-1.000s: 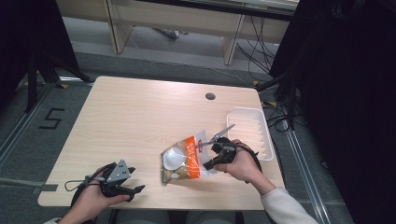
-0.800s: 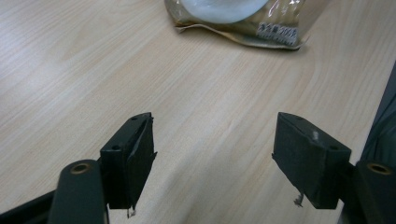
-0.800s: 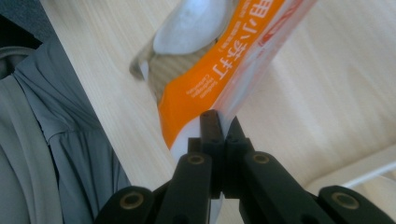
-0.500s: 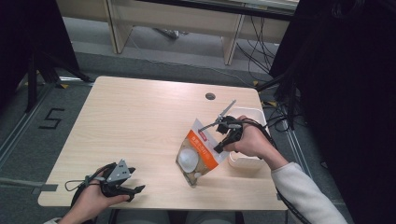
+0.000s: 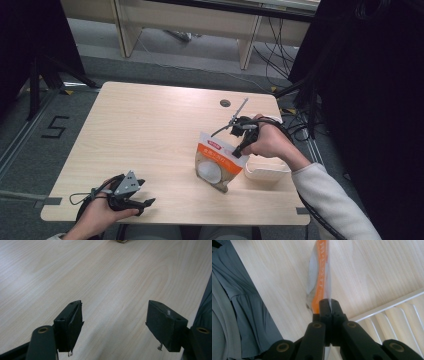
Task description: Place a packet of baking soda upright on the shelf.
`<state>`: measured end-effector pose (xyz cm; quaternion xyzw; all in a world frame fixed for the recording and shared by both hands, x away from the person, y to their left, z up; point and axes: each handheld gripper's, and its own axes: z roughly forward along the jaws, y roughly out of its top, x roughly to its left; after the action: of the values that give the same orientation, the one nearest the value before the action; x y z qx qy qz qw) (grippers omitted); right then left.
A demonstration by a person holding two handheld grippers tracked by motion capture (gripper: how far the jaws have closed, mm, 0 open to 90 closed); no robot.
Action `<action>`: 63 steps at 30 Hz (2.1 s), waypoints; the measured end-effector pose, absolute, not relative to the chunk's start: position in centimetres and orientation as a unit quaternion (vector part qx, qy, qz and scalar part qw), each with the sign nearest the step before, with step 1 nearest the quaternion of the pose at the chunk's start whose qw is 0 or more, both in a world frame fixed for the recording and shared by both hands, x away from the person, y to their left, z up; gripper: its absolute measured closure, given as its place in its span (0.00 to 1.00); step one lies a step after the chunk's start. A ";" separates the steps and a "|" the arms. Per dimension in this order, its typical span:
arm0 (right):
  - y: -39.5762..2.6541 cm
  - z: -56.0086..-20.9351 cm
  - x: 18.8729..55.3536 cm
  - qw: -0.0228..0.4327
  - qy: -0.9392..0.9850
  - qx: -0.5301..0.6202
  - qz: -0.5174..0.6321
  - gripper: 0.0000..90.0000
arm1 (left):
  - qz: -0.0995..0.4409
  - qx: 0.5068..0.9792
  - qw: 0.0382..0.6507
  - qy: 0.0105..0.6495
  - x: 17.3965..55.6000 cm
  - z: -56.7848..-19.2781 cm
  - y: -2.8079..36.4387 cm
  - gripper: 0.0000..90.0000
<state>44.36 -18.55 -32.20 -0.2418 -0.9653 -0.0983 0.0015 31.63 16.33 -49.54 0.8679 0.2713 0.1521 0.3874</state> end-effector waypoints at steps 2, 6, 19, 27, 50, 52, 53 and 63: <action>-18.4 -31.9 44.5 -0.002 -0.967 -0.236 -0.094 1.00 | 0.152 0.867 0.389 0.270 31.7 -49.6 16.3 0.32; -17.9 -31.3 44.5 -0.014 -0.975 -0.210 -0.072 1.00 | 0.145 0.864 0.391 0.283 31.5 -49.6 16.2 0.32; -18.6 -31.1 45.7 -0.013 -0.984 -0.172 -0.055 1.00 | 0.152 0.868 0.388 0.271 31.6 -49.5 16.3 0.32; -18.5 -30.4 46.1 -0.008 -0.994 -0.087 -0.060 1.00 | 0.153 0.868 0.388 0.270 31.7 -49.6 16.3 0.32; -18.2 -26.2 46.3 -0.032 -0.996 -0.034 -0.069 1.00 | 0.152 0.867 0.390 0.270 31.7 -49.6 16.3 0.32; -18.2 -25.8 46.3 -0.031 -0.996 -0.027 -0.073 1.00 | 0.150 0.867 0.391 0.271 31.7 -49.5 16.3 0.32; -18.3 -25.6 46.3 -0.033 -0.996 -0.027 -0.074 1.00 | 0.149 0.866 0.392 0.272 31.7 -49.6 16.3 0.32; -19.7 -24.3 46.8 -0.046 -0.995 -0.038 -0.075 1.00 | 0.148 0.865 0.391 0.278 31.6 -49.6 16.3 0.32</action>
<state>46.78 -19.69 -24.31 -0.0384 -0.9954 -0.0746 -0.0455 31.61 16.29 -49.61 0.8646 0.2784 0.1477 0.3914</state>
